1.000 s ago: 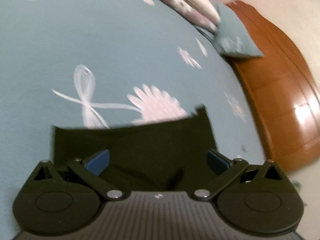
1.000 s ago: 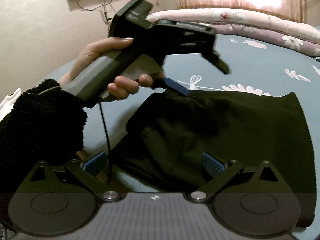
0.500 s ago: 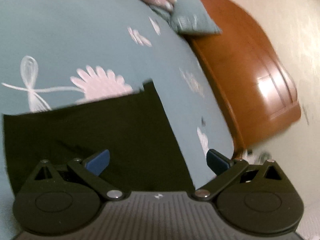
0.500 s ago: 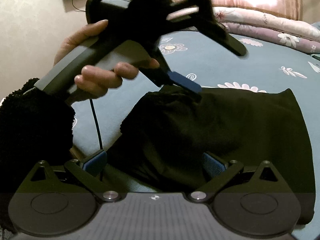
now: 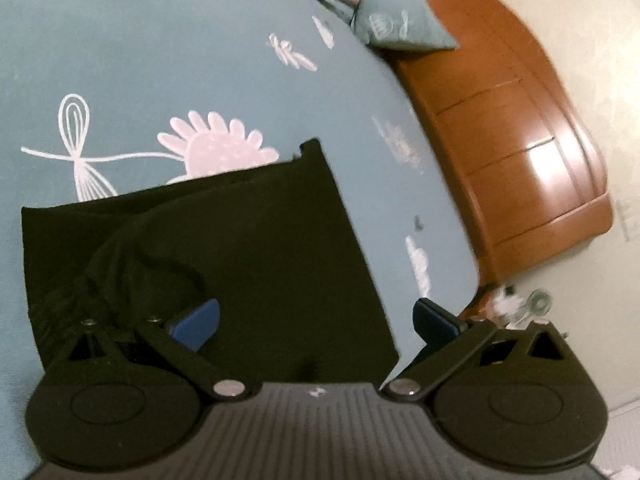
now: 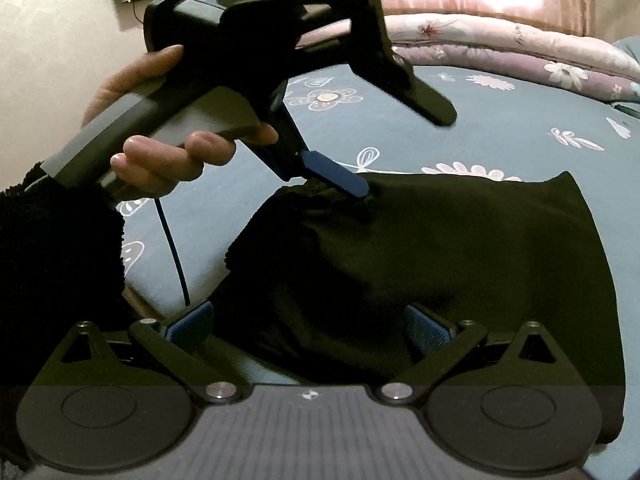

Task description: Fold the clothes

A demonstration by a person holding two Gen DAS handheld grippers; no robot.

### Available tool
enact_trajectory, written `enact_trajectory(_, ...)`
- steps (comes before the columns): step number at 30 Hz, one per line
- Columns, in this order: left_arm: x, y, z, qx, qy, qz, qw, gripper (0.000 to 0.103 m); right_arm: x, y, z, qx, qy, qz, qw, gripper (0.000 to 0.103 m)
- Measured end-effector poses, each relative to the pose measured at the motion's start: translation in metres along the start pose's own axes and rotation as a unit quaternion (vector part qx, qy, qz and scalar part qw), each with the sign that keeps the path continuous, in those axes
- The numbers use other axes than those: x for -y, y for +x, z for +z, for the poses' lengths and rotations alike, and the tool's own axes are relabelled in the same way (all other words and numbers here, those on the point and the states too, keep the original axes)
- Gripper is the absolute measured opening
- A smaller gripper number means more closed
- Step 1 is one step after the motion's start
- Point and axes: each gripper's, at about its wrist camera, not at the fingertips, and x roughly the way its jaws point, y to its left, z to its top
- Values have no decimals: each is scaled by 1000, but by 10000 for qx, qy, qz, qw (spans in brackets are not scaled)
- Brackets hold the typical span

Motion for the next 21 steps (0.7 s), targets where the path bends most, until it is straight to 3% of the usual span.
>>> enact_trajectory(5, -15, 13, 5, -83, -376, 361, 9986, 102, -5, 0, -1, -33, -46, -17, 10000, 103)
enact_trajectory(21, -21, -25, 4, 466, -536, 336, 9969, 102, 27, -11, 32, 449, -237, -378, 9980, 103)
